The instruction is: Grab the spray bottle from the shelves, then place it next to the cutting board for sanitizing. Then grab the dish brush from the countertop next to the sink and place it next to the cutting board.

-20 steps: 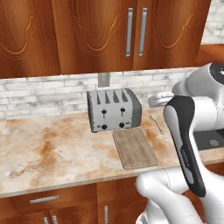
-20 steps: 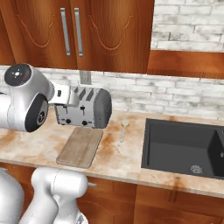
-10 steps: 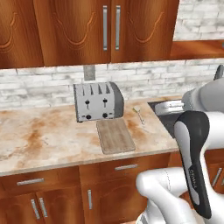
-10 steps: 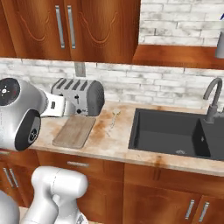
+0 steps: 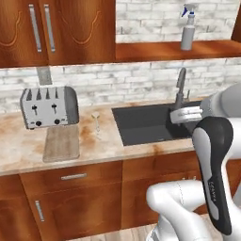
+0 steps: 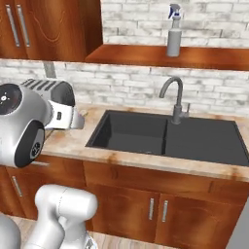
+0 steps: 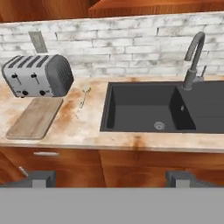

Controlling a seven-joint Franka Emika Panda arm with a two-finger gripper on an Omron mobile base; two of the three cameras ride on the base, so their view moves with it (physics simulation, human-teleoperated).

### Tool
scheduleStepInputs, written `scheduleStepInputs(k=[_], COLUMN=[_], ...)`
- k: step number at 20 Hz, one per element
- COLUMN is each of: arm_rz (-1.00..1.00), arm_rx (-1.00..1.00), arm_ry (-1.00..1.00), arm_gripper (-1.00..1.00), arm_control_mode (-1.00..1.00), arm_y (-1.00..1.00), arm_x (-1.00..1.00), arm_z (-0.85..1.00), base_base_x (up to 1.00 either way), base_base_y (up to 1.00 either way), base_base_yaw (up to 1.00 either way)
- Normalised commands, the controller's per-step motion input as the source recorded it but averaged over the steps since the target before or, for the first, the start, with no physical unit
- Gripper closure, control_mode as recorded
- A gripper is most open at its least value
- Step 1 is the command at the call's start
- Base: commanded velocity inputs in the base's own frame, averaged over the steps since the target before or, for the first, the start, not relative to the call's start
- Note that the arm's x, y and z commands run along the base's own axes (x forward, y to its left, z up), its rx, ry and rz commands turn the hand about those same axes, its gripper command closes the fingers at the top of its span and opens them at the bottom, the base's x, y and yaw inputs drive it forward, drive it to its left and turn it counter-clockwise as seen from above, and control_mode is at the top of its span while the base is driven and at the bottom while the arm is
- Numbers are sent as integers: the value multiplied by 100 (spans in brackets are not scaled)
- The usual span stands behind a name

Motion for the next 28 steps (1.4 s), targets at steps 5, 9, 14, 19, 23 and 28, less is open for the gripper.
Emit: scheduleStepInputs(k=[5, 9, 14, 19, 23, 28], arm_rz=[0, 0, 0, 0, 0, 0], arm_rx=[0, 0, 0, 0, 0, 0], arm_ry=[0, 0, 0, -3, -36, -37], arm_gripper=[-100, -100, -100, -100, -100, -100], arm_control_mode=[100, 100, 100, -100, -100, -100], arm_y=[0, 0, 0, -9, -9, 0], arm_x=[0, 0, 0, 3, -37, -28], arm_z=[0, 0, 0, 6, 77, 100], base_base_x=[7, 66, 76, 33, 0, 0], base_base_y=[-97, -39, -34, -42, 0, 0], base_base_yaw=[0, 0, 0, 0, 0, 0])
